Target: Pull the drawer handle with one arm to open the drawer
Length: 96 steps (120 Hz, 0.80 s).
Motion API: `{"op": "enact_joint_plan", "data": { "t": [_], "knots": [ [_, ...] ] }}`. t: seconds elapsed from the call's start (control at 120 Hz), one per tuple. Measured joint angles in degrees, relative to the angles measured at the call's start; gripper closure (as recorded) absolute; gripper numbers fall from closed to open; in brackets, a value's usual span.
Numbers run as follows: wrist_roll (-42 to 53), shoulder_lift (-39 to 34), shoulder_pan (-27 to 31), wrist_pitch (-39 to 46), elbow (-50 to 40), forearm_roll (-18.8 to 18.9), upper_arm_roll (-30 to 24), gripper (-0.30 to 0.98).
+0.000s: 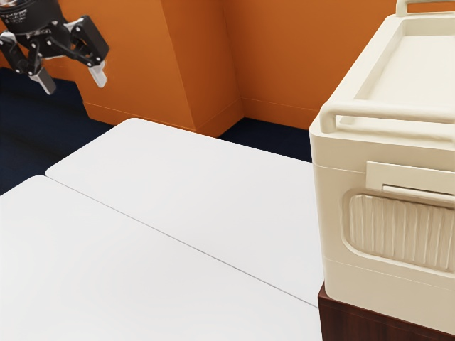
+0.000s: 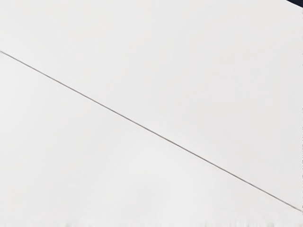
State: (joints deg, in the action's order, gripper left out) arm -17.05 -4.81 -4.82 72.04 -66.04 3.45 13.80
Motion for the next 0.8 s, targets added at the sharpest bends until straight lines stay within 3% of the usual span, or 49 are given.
{"op": "enact_joint_plan", "data": {
  "t": [0.15,0.267,0.4,0.533,0.667,0.8],
  "knots": [
    [-1.34,-13.47,0.57,9.31,-23.73,0.23,-1.28,0.0],
    [-2.27,-20.07,4.78,14.22,-35.25,0.11,-8.41,0.0],
    [-4.11,-21.91,5.92,18.08,-41.52,-2.91,-10.85,0.0],
    [-6.25,-24.26,6.12,23.15,-48.15,-8.42,-9.09,0.0],
    [-8.15,-24.64,6.06,26.3,-49.18,-13.95,-7.94,0.0],
    [-9.03,-22.3,4.3,28.66,-49.3,-17.06,-7.96,0.0]
  ]
}}
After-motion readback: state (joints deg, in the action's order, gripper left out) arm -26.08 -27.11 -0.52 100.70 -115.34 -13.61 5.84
